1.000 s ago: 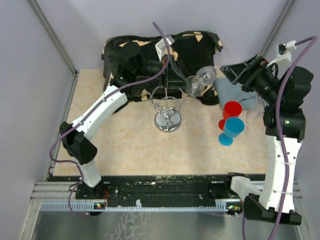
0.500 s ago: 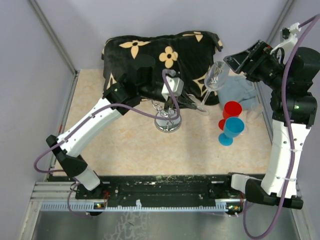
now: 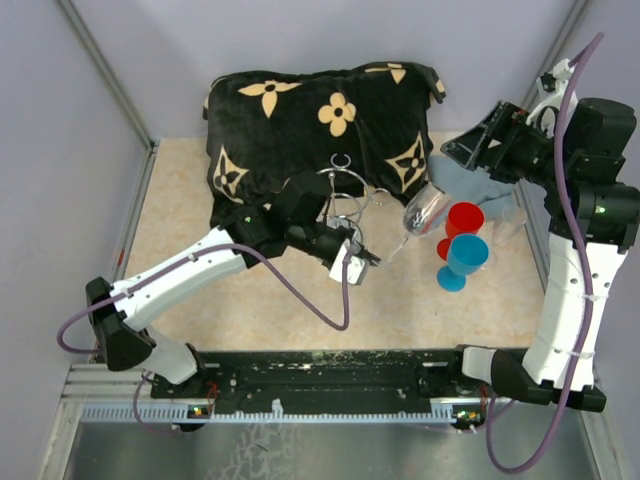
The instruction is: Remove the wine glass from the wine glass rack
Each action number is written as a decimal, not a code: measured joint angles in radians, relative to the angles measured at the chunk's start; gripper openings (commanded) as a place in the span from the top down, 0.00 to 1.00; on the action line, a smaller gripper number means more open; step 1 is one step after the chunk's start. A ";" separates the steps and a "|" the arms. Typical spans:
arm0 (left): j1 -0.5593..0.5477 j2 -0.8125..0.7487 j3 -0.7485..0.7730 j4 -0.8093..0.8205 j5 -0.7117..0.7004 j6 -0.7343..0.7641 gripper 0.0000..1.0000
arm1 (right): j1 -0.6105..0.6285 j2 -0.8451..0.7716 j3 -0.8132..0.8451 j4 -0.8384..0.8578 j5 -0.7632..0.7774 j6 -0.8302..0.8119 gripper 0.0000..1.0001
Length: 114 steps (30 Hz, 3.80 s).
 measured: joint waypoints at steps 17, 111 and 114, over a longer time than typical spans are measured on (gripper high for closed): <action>-0.064 -0.095 -0.222 0.061 -0.128 0.311 1.00 | 0.026 -0.051 -0.150 -0.196 -0.066 -0.076 0.29; -0.063 -0.062 -0.409 0.661 -0.598 0.212 0.00 | 0.285 -0.085 -0.172 -0.291 0.016 -0.153 1.00; -0.063 -0.062 -0.409 0.678 -0.603 0.201 0.00 | 0.287 -0.072 -0.135 -0.315 0.040 -0.139 1.00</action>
